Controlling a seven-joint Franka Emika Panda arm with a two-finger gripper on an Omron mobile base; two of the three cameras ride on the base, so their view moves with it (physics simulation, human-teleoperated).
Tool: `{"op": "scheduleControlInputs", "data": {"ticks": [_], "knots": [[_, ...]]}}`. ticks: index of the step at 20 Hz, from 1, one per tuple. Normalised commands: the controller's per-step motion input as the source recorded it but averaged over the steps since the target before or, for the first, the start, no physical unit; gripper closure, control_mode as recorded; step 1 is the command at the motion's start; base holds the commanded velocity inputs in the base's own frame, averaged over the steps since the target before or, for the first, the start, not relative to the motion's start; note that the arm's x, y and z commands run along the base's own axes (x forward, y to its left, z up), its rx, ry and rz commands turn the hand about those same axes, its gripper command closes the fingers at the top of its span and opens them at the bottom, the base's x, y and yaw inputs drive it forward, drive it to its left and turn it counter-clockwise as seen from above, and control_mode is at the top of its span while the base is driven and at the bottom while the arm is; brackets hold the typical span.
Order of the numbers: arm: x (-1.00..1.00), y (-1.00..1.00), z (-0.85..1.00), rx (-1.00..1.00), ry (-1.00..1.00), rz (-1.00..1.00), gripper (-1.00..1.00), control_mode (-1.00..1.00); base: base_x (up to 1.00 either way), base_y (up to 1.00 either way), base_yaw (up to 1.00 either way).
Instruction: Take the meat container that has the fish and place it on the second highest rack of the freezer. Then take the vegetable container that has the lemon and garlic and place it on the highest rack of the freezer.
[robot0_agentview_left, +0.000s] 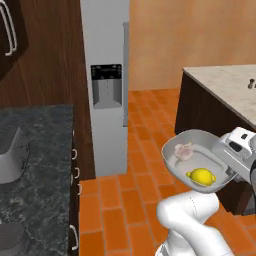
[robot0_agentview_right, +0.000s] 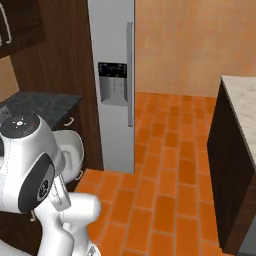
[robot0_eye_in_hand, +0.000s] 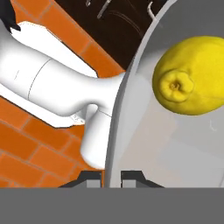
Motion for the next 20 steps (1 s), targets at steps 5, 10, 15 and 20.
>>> {"op": "scheduleControlInputs", "data": {"ticks": [5, 10, 15, 20], "knots": [[0.00, 0.00, 0.00, 0.00, 0.00, 0.00, 1.00, 1.00, 0.82, -0.43, -0.40], [0.00, 0.00, 0.00, 0.00, 0.00, 0.00, 1.00, 1.00, 0.87, -0.34, -0.33], [0.00, 0.00, 0.00, 0.00, 0.00, 0.00, 1.00, 1.00, 0.89, -0.27, -0.31], [0.00, 0.00, 0.00, 0.00, 0.00, 0.00, 1.00, 1.00, 0.93, -0.14, -0.29]]}}
